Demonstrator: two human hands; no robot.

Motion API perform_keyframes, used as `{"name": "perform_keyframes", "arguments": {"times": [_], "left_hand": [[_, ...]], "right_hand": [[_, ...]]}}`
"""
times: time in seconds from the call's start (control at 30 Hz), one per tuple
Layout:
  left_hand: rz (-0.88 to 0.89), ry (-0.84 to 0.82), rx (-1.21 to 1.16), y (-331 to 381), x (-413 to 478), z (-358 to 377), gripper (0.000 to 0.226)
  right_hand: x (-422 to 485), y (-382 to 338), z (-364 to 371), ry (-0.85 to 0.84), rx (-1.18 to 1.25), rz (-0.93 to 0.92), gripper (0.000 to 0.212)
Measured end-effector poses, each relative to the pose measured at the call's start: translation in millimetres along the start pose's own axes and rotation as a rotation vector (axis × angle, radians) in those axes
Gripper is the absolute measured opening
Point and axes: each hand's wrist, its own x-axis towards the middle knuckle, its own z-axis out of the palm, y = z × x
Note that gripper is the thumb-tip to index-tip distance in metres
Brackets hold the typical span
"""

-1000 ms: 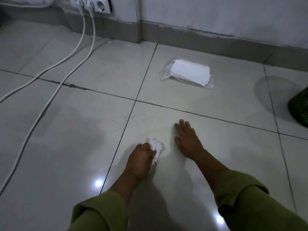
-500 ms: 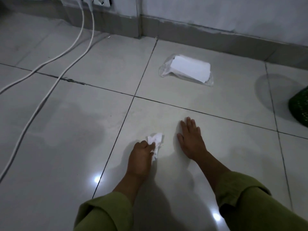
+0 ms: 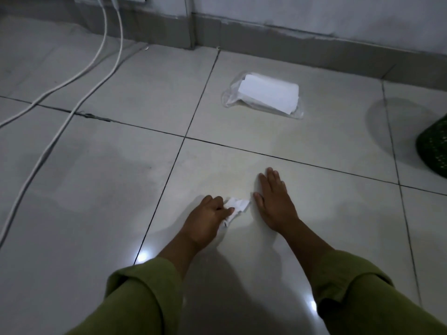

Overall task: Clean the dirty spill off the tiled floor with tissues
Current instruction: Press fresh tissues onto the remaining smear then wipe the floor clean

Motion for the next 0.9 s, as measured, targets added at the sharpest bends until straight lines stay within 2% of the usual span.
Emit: {"name": "perform_keyframes", "arguments": {"times": [0.27,0.37,0.47,0.53,0.7,0.83,0.9], "left_hand": [[-0.135,0.111,0.006,-39,-8,-26,0.039],[-0.309,0.185,0.019,-46,-9,-35,0.036],[-0.539,0.376,0.009,-71,-25,-51,0.037],[-0.658,0.431,-0.01,-86,-34,-63,0.038],[-0.687,0.371,0.004,-102,-24,-54,0.036],[-0.636,0.402,0.017,-104,0,-51,0.042],[-0.643,0.413,-0.041,-99,22,-52,0.029]], "right_hand": [[-1,-3,-8,-0.038,-0.043,0.01,0.055],[-3,-8,-9,-0.045,-0.048,0.015,0.056],[-2,-13,-8,-0.024,-0.021,0.025,0.056],[2,-15,-8,0.0,0.002,0.047,0.056],[15,-13,-6,0.036,-0.014,0.073,0.056],[23,-9,-2,0.069,-0.037,0.102,0.057],[24,-6,1,0.082,-0.055,0.117,0.058]]}}
